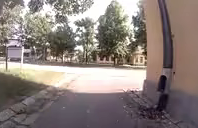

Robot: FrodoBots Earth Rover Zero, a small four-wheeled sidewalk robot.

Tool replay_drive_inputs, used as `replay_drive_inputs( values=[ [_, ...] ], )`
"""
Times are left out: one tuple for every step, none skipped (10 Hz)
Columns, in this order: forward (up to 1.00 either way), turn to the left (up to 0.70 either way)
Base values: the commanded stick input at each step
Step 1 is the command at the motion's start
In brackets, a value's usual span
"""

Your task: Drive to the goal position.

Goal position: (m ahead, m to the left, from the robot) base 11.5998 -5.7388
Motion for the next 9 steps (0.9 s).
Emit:
replay_drive_inputs(
  values=[
    [0.44,0.02],
    [0.44,0.02],
    [0.44,0.02],
    [0.44,0.02],
    [0.44,0.02],
    [0.44,0.02],
    [0.44,0.02],
    [0.44,0.02],
    [0.44,0.02]
  ],
)
